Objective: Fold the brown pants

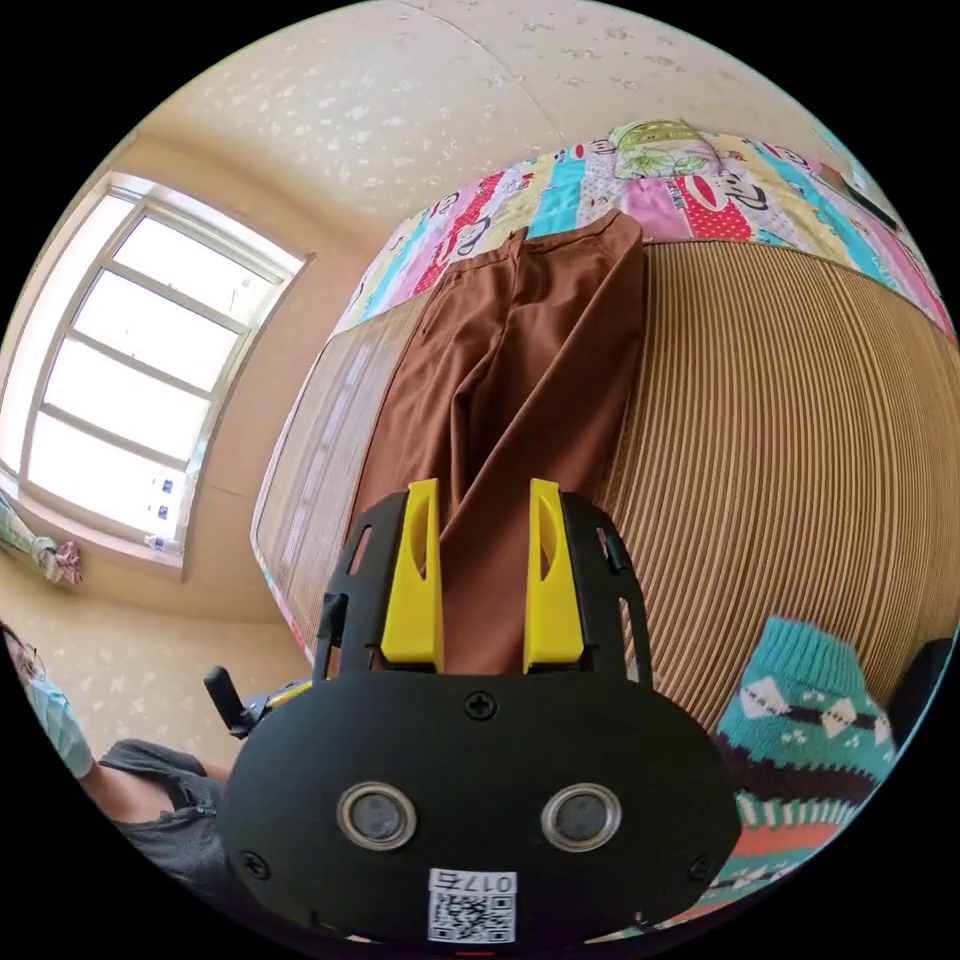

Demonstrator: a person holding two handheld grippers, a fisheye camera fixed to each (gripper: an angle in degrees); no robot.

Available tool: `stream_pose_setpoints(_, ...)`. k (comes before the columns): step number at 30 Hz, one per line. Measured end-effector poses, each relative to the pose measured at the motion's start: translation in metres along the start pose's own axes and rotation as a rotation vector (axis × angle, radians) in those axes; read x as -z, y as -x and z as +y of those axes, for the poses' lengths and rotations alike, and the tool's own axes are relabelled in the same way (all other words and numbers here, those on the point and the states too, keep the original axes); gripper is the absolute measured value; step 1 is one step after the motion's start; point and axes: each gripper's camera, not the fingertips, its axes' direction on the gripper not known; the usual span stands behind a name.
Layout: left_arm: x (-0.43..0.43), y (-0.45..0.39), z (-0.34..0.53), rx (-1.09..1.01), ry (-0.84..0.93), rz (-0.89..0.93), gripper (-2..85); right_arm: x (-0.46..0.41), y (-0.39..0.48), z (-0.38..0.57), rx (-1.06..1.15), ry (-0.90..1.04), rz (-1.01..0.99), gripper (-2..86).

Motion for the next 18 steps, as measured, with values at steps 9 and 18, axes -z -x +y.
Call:
stream_pose_setpoints(9, -0.035, 0.032, 0.008, -0.011, 0.107, 0.122, 0.3, -0.109, -0.041, -0.166, -0.194, -0.112, 0.256, 12.7)
stream_pose_setpoints(18, 0.035, 0.022, 0.024, -0.158, -0.027, 0.677, -0.7, -0.087, 0.163, -0.126, 0.240, -0.551, 0.311, 2.4)
